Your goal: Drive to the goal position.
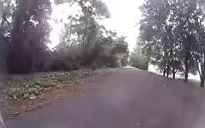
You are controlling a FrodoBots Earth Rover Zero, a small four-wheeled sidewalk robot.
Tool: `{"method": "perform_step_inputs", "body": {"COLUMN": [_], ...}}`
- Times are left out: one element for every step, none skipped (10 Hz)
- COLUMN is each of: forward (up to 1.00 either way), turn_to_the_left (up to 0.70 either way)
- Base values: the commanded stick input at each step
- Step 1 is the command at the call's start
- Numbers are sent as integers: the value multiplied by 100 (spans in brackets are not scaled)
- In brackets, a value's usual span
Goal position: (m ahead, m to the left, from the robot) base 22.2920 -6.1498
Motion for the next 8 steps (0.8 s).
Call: {"method": "perform_step_inputs", "body": {"forward": [70, 70, 70, 70, 70, 70, 70, 70], "turn_to_the_left": [0, -1, -6, -14, -21, -29, -26, 0]}}
